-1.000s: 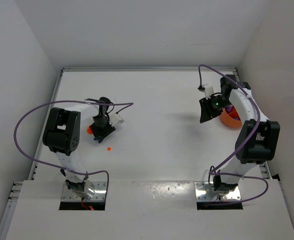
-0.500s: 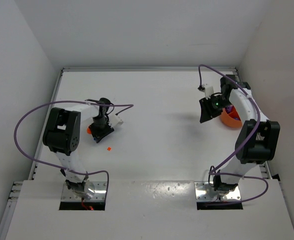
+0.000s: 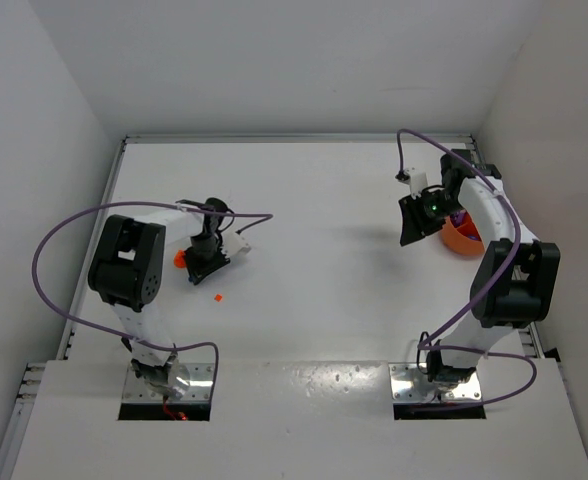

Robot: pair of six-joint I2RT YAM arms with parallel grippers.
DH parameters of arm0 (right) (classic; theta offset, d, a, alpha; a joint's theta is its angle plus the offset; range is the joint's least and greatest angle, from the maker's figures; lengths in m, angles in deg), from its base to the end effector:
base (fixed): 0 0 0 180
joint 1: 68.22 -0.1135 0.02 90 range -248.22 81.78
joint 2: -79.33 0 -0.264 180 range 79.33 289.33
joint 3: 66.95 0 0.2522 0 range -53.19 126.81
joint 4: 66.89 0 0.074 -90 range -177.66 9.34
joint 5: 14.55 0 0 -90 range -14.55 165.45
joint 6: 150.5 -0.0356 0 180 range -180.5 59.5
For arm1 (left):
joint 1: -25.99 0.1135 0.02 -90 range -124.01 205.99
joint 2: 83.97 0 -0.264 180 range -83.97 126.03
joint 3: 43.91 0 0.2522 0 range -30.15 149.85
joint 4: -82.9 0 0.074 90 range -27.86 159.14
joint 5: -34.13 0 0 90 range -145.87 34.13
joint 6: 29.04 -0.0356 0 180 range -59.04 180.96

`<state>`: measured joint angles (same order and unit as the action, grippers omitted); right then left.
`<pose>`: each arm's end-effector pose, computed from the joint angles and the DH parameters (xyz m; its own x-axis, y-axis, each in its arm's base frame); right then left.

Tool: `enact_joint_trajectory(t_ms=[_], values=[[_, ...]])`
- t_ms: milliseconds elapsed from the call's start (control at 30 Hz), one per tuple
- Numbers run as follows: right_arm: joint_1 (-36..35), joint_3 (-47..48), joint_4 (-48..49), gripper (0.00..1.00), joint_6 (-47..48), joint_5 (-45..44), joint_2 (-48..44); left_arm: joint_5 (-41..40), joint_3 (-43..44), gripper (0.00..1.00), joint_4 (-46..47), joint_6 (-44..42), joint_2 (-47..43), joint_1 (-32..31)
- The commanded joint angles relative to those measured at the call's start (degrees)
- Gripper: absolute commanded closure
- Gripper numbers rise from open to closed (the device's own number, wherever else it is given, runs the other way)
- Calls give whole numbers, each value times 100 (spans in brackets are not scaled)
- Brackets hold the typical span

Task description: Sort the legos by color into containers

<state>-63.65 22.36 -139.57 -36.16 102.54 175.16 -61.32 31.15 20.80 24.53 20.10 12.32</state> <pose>0.3175 -0.0091 0.2437 -0.8863 -0.2973 -0.3551 -0.4164 0.8470 0.3303 0.2948 -0.0682 0.1379 -0.6409 0.7643 0.0720 0.7676 0.6376 0.0649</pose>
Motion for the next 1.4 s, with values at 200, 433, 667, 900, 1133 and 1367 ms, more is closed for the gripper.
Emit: enact_joint_trajectory(t_ms=[200, 433, 667, 900, 1133, 1367], values=[[-27, 13, 91, 65, -52, 200, -117, -17, -5, 85, 193, -14, 96, -74], [-290, -224, 512, 65, -420, 1454, -565, 2295, 1170, 100, 17, 1206, -571, -22], [-1151, 338, 1187, 68, -1570, 2520, -345, 3905, 2026, 100, 1515, 4884, -1362, -64], [-2118, -849, 5159, 63, -4023, 1211, -1252, 1935, 2360, 100, 2188, 8911, -1688, -189], [-2961, -839, 6608, 59, -5403, 413, -663, 2777, 1913, 100, 2451, 10715, -1521, -189], [-3358, -252, 7429, 59, -6477, 385, 330, 3137, 1912, 100, 2557, 10981, -1407, -136]])
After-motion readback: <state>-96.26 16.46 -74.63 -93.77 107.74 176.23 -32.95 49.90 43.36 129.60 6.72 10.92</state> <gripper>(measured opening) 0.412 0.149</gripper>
